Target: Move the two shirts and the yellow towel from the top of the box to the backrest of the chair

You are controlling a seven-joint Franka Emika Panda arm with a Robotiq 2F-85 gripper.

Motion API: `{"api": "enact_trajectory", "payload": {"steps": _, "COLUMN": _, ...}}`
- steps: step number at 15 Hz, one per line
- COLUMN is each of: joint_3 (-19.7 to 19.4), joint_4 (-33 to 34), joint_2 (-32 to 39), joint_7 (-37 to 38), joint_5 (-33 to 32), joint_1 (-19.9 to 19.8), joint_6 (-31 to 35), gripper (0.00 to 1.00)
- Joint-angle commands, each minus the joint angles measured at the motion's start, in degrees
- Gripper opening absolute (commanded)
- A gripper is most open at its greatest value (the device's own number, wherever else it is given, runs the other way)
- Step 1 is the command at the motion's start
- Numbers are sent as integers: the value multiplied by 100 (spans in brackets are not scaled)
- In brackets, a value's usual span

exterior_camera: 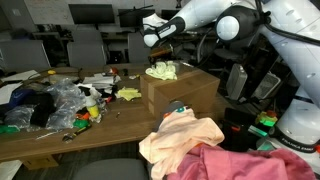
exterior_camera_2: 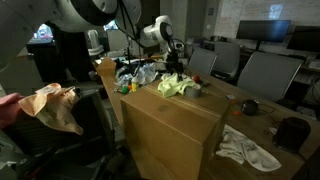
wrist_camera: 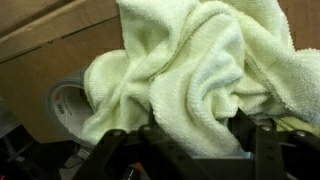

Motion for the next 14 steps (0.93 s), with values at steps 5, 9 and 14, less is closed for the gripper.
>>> {"api": "enact_trajectory", "payload": {"steps": 5, "joint_3": -57, "joint_4": 254, "joint_2": -22, "joint_7": -188, "joint_5": 97, "joint_1": 52, "joint_6": -234, "gripper": 12}}
{"api": "enact_trajectory", "payload": {"steps": 9, "joint_3": 50, "joint_4": -47, "joint_2": -251, "joint_7": -163, "joint_5": 28, "joint_1": 56, "joint_6": -210, "gripper": 0}}
{"api": "enact_trajectory", "payload": {"steps": 14, "joint_3": 67, "joint_4": -1060, "joint_2": -1115, "joint_7": -310, "joint_5": 5, "joint_1": 381, "joint_6": -189, "gripper": 1}}
